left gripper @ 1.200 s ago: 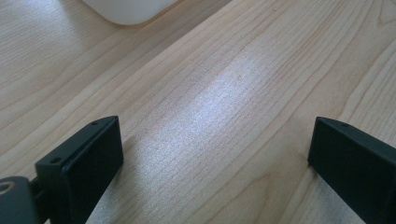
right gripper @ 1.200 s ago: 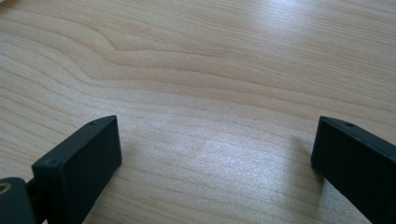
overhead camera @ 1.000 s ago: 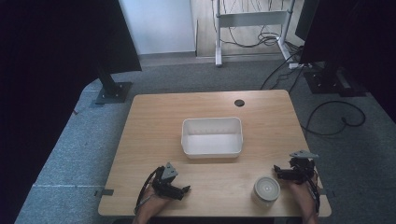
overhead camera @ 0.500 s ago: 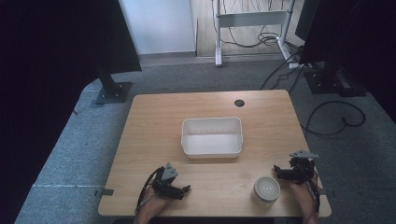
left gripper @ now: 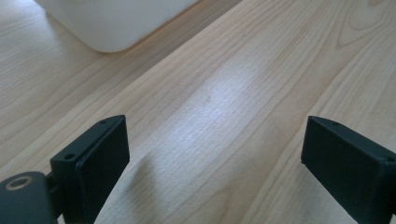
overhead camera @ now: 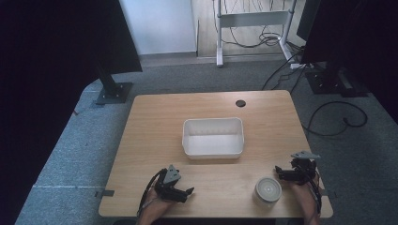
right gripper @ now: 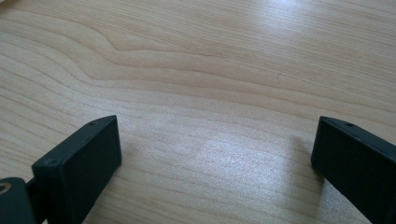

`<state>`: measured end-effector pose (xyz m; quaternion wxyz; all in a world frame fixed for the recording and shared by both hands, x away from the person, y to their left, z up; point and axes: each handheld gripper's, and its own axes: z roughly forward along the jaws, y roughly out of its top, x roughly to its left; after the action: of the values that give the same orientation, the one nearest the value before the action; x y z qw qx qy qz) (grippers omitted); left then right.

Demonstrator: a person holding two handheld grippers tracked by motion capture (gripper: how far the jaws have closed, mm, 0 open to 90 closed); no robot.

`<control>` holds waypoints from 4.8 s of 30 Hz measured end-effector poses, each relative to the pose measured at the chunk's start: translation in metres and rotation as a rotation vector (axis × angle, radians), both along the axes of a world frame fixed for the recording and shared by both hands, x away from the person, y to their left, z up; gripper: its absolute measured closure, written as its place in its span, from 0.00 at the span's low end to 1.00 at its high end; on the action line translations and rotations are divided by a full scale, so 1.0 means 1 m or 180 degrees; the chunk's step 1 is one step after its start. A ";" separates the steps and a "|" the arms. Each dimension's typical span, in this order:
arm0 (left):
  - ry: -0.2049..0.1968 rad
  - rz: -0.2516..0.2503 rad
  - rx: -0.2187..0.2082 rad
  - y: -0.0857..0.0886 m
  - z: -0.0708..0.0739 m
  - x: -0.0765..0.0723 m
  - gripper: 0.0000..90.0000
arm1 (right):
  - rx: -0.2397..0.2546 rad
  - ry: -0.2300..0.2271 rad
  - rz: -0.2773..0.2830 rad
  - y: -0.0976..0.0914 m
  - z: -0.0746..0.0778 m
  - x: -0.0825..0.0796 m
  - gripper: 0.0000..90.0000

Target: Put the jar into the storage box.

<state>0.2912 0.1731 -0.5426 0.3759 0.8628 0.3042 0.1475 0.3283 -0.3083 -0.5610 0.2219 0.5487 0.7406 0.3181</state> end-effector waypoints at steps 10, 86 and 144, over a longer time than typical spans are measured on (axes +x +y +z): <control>-0.0022 -0.0112 -0.0044 -0.009 0.004 -0.006 0.08 | 0.0000 -0.0001 0.0000 0.000 0.000 0.000 0.01; -0.0020 -0.1059 -0.0229 -0.159 0.022 -0.017 0.06 | -0.0001 0.0000 0.0005 0.000 0.000 0.000 0.01; 0.0011 -0.1309 -0.0052 -0.262 0.010 -0.021 0.11 | -0.0001 -0.0002 0.0034 0.001 0.000 0.001 0.01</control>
<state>0.2697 -0.0891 -0.5323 0.4046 0.9039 0.1235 0.0637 0.3296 -0.3077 -0.5612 0.2206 0.5446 0.7435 0.3194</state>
